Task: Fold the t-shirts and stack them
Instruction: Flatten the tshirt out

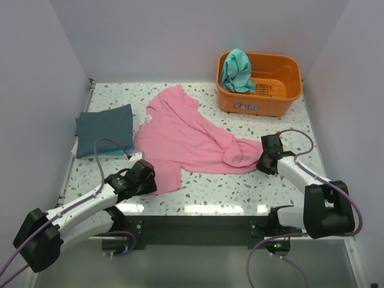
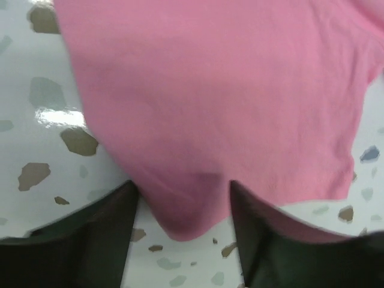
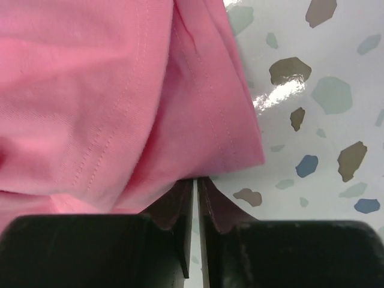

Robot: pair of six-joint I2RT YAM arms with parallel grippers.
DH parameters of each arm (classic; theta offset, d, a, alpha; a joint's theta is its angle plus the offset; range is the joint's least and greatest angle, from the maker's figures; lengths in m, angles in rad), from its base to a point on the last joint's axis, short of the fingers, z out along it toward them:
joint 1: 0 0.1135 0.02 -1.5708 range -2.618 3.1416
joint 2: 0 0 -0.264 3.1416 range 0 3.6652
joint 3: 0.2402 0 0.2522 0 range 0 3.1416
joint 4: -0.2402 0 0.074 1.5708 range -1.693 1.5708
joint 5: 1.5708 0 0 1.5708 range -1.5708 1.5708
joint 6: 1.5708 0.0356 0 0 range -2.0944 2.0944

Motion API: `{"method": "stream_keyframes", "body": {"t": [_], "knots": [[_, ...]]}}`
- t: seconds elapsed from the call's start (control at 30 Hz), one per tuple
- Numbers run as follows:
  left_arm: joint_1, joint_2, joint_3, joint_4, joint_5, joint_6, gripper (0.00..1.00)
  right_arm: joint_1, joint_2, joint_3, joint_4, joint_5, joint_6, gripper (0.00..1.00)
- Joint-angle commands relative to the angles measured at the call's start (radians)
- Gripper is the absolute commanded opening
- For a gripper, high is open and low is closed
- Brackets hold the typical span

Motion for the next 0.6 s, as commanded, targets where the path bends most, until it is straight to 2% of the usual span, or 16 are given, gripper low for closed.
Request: {"method": "stream_keyframes", "body": {"t": [0.0, 0.03, 0.07, 0.1, 0.33, 0.47, 0.57], "knots": [[-0.004, 0.058, -0.027, 0.016, -0.021, -0.044, 0.48, -0.009, 0.02, 0.048, 0.022, 0.001, -0.003, 0.09], [-0.004, 0.064, -0.018, 0.014, -0.034, -0.054, 0.35, -0.009, 0.001, 0.066, -0.027, 0.01, -0.003, 0.0], [-0.006, 0.07, -0.013, 0.013, -0.049, -0.061, 0.14, -0.009, -0.022, 0.077, -0.059, 0.015, -0.007, 0.0], [-0.004, 0.072, -0.012, 0.014, -0.078, -0.068, 0.01, -0.01, -0.083, 0.098, -0.122, 0.042, -0.009, 0.0], [-0.004, 0.051, 0.013, 0.005, -0.19, -0.116, 0.0, -0.012, -0.335, 0.183, -0.349, 0.127, -0.033, 0.0], [-0.004, -0.021, 0.011, -0.023, -0.221, -0.143, 0.0, -0.012, -0.297, 0.201, -0.371, 0.106, -0.053, 0.0], [-0.006, -0.078, 0.01, -0.043, -0.261, -0.174, 0.0, -0.012, -0.238, 0.171, -0.331, 0.028, -0.055, 0.22]]}}
